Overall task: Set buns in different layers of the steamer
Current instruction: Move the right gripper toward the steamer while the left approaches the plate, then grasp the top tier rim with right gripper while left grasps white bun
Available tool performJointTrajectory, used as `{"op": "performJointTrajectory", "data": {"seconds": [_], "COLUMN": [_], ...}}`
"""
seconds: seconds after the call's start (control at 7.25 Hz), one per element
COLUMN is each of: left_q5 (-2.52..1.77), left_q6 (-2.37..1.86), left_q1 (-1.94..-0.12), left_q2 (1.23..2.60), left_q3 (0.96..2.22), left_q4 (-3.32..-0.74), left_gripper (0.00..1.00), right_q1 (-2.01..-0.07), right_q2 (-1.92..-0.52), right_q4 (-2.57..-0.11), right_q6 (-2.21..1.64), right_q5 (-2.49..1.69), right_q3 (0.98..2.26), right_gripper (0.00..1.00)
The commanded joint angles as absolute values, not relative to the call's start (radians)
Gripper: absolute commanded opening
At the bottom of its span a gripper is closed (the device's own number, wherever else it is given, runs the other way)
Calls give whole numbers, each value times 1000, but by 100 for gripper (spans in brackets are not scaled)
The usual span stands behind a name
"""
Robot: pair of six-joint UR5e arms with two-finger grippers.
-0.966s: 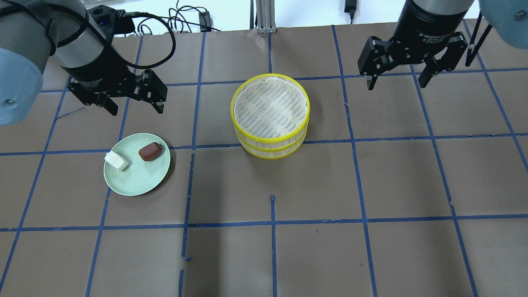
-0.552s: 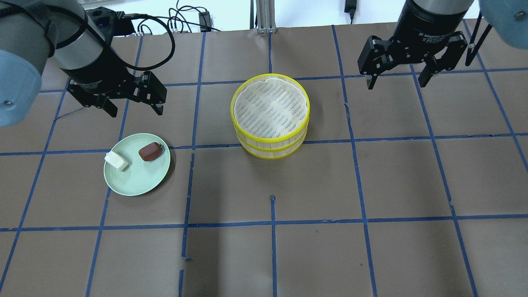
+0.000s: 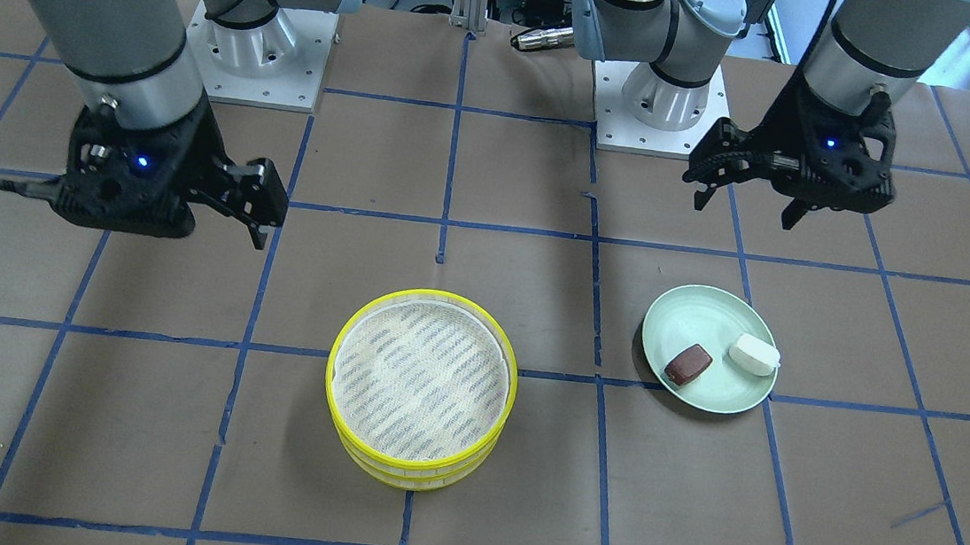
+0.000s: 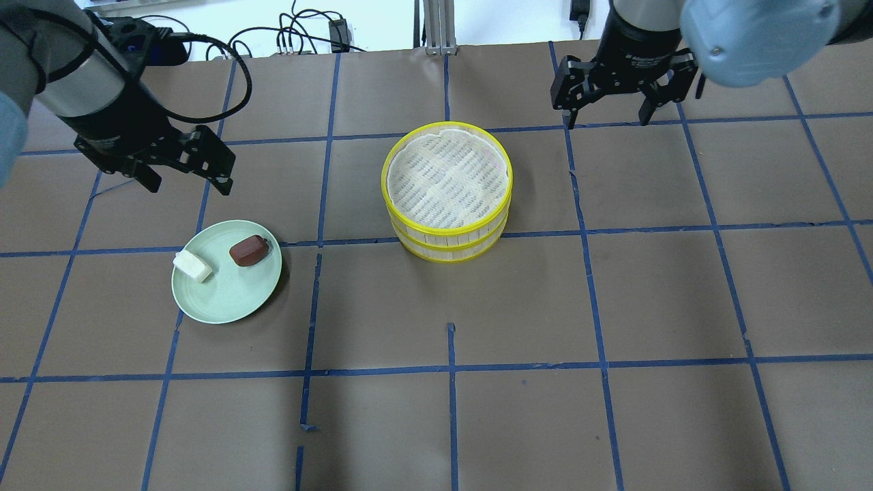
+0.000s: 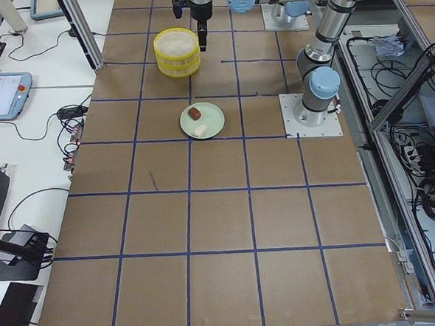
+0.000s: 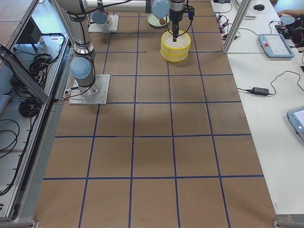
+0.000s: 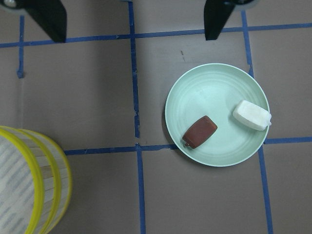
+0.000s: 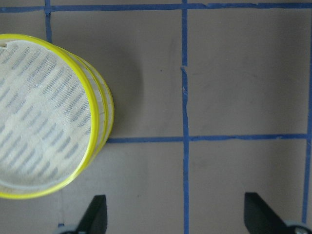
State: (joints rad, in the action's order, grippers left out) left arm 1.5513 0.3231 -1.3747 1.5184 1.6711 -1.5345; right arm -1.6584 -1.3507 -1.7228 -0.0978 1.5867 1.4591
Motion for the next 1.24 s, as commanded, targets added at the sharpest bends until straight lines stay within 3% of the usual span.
{"op": "performJointTrajectory", "data": {"seconds": [0.0, 0.28, 0.41, 0.69, 0.83, 1.1], "left_q5": [1545, 1552, 1551, 1549, 1551, 1580], "left_q6": [474, 474, 463, 411, 413, 413], "left_q1": [-1171, -1154, -1154, -1154, -1154, -1154], "left_q2": [1599, 1785, 1822, 1854, 1862, 1867], "left_q3": [1760, 1808, 1812, 1842, 1861, 1919], "left_q4": [-1482, -1236, -1220, -1218, -1201, -1169], "left_gripper": [100, 100, 100, 100, 100, 93], "right_q1": [-1748, -1756, -1756, -1756, -1756, -1755], "right_q2": [-1185, -1094, -1089, -1085, -1085, -1094], "right_q4": [-1921, -2043, -2051, -2051, -2051, -2043], "right_q6": [-213, -230, -247, -250, -245, -241], "right_q5": [1586, 1585, 1585, 1519, 1517, 1529], "right_q3": [1468, 1509, 1514, 1526, 1528, 1529], "right_gripper": [100, 98, 83, 33, 21, 8]}}
